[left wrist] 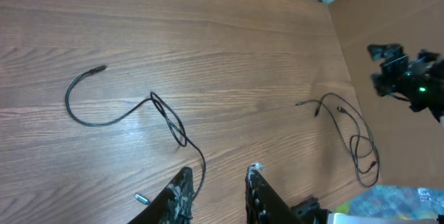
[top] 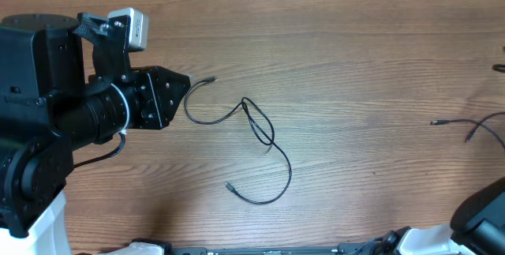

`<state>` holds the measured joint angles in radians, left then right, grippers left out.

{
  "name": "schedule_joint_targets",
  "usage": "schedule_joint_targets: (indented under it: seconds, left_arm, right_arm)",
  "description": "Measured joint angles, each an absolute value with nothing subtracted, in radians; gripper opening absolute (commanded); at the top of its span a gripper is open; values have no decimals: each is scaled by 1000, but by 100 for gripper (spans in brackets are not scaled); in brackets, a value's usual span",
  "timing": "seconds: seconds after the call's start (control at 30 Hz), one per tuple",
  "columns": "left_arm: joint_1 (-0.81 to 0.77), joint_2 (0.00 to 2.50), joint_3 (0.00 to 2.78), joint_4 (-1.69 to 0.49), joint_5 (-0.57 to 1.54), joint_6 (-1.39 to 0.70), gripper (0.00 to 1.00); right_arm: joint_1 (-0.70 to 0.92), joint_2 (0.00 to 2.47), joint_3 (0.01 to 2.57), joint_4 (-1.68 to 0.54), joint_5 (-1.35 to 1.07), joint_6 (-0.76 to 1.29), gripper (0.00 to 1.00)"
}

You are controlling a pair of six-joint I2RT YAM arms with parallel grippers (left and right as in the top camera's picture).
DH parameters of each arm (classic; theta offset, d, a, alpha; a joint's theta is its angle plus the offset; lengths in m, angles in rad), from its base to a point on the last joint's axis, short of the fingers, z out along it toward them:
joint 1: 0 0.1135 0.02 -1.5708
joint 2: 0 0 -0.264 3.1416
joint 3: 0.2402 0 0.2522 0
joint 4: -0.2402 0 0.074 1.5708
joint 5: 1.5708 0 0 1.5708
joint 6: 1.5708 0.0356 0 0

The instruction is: Untangle cables

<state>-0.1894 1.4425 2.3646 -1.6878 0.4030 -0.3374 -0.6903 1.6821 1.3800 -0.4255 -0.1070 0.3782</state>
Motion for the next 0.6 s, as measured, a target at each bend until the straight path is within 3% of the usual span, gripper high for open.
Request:
schedule_joint_targets:
  seconds: [0.1, 0.23, 0.6]
  left_arm:
    - [-189, 1443, 2365, -1688, 408, -337, 27]
    - [-189, 1443, 2365, -1688, 417, -337, 27]
    - [-189, 1443, 2365, -1688, 447, -338, 26]
  right_arm:
    - [-666, 1713, 1384, -611, -24, 585, 100]
    - [-656, 1767, 1380, -718, 6, 707, 100]
    - [-585, 1808, 1228, -764, 23, 932, 98]
